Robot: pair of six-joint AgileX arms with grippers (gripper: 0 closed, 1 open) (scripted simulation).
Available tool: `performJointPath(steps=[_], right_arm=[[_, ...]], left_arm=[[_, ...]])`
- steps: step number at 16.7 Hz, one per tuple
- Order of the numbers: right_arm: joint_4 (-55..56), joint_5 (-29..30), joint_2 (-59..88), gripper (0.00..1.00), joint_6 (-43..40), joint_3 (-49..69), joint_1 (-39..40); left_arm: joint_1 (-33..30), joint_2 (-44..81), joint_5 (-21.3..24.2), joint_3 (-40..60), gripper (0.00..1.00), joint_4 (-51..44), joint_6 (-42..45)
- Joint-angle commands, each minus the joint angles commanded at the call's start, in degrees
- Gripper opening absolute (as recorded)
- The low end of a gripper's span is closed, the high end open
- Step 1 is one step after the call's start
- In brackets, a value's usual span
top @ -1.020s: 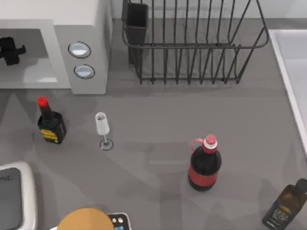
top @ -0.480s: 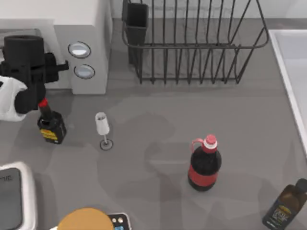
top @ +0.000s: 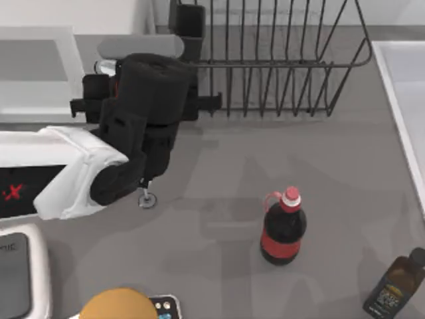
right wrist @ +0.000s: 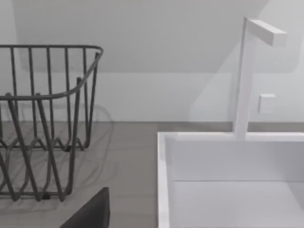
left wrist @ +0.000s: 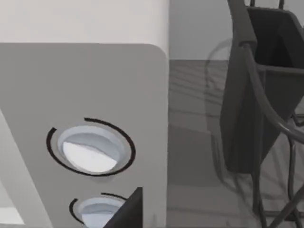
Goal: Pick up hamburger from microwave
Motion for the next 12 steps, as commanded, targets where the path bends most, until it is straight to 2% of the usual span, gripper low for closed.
performJointPath(steps=[6, 12], right_arm=[[0.0, 0.0, 0.0, 1.0, 0.0, 0.0, 0.0], [0.0, 0.0, 0.0, 1.0, 0.0, 0.0, 0.0]], left_arm=[[1.77, 1.22, -0.65, -0.63, 0.0, 0.98, 0.26], [1.93, 12.99, 0.87, -0.54, 0.0, 13.72, 0.13]])
